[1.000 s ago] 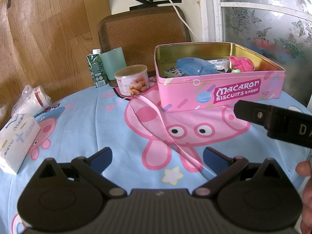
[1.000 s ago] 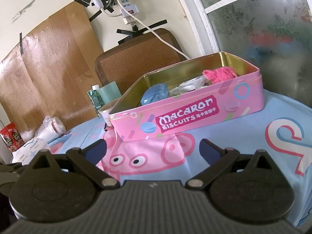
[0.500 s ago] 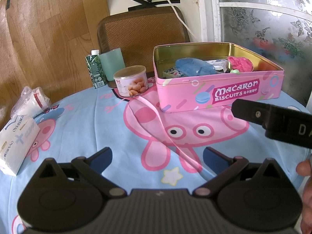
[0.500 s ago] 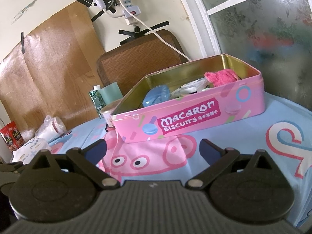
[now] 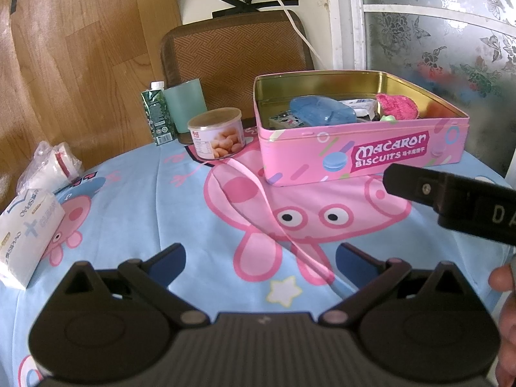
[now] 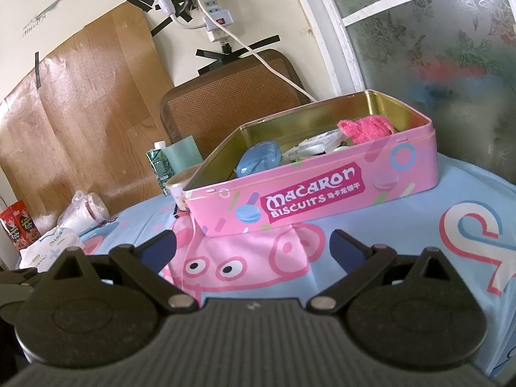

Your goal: Organize soft objects

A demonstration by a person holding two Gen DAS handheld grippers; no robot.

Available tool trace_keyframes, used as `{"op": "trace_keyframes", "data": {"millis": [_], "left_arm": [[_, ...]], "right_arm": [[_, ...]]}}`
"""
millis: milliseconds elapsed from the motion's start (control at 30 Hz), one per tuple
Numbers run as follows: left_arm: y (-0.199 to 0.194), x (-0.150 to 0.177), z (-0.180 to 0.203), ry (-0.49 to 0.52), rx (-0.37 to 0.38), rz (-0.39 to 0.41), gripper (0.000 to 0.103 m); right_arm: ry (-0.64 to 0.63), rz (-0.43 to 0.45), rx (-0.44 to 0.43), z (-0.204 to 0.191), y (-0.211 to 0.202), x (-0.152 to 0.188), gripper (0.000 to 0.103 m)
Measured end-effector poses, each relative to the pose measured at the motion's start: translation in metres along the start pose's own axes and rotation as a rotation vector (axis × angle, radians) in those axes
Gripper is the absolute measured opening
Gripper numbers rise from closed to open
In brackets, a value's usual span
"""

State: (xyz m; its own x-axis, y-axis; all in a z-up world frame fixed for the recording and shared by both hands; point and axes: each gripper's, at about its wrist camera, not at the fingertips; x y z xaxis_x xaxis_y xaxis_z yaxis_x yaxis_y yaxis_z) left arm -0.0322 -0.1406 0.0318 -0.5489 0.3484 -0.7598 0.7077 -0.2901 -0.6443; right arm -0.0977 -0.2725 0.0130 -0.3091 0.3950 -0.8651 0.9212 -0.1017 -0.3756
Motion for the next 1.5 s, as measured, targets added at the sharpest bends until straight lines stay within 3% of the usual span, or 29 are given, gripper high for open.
{"op": "trace_keyframes", "data": {"millis": [667,1500], "left_arm": [[0.000,-0.001,-0.008,-0.016,-0.030,0.002,0.103],[-0.002,-0.001,-0.009,-0.011,-0.050,0.024,0.103]], "right_arm": [[-0.021,0.044,0.004,-0.004,-0.007,0.000,0.103],[-0.010,0.029,0.007,-0.003,-0.006,0.002,0.103]]}}
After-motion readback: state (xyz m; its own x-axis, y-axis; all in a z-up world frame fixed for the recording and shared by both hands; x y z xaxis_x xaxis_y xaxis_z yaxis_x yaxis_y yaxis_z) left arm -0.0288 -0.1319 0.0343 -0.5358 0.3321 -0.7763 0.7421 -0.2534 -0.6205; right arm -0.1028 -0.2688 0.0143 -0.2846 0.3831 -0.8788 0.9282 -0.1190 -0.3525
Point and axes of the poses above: each gripper's, at about its wrist camera, not at the fingertips, and y roughly the way its jaws point, z to its right, x to its underside, and after that the axes turned 5 degrees about x, right-handed
